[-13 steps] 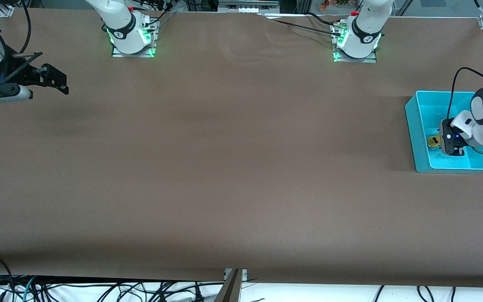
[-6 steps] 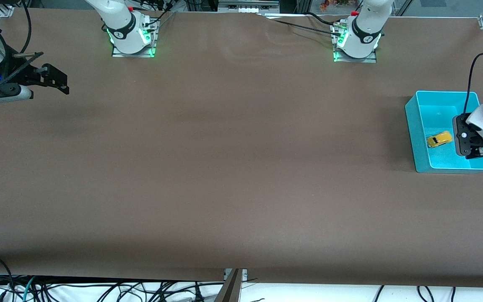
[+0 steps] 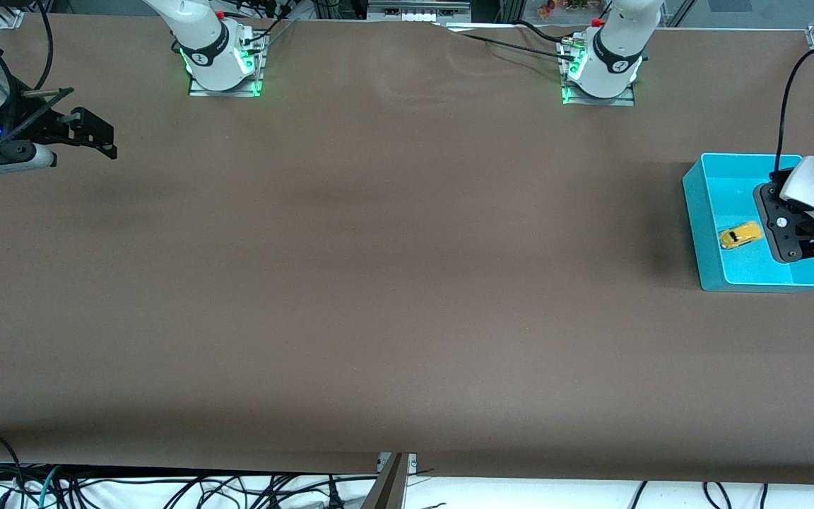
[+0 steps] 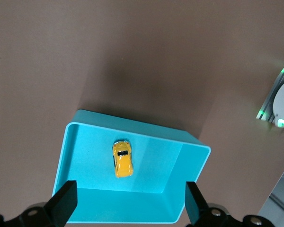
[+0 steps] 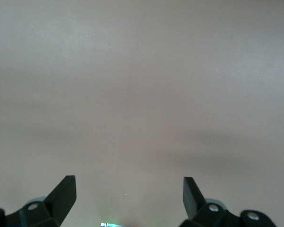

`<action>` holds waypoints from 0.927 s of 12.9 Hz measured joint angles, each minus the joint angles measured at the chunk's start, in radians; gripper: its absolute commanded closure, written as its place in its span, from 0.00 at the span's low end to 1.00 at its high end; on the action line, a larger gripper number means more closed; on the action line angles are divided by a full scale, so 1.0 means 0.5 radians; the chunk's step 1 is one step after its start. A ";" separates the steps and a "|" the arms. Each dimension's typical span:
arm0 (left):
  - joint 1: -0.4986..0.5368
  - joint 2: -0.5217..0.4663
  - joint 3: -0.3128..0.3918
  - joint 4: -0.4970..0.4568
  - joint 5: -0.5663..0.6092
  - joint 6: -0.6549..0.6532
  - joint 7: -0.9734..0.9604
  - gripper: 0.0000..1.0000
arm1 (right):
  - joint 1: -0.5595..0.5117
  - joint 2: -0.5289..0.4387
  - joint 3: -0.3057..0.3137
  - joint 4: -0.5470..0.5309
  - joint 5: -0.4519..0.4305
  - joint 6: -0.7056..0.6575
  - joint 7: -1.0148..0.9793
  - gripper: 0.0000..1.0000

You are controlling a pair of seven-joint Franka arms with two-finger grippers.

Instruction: Wind and store yellow beetle car

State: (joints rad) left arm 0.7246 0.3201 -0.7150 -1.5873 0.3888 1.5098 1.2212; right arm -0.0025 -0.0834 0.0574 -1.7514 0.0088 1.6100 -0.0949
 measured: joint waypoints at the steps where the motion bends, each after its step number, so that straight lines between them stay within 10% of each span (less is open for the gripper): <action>1: -0.028 -0.004 -0.019 0.051 -0.028 -0.036 -0.061 0.00 | 0.000 0.000 0.000 0.000 0.000 0.000 0.000 0.00; 12: -1.432 -0.533 1.174 -0.136 -0.535 0.144 -1.426 0.00 | 0.001 0.011 -0.001 0.000 0.000 0.000 0.000 0.00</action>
State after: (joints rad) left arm 0.0085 0.0535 -0.1278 -1.6554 0.1211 1.5819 0.5082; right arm -0.0020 -0.0781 0.0567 -1.7514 0.0087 1.6101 -0.0949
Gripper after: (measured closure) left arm 0.000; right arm 0.000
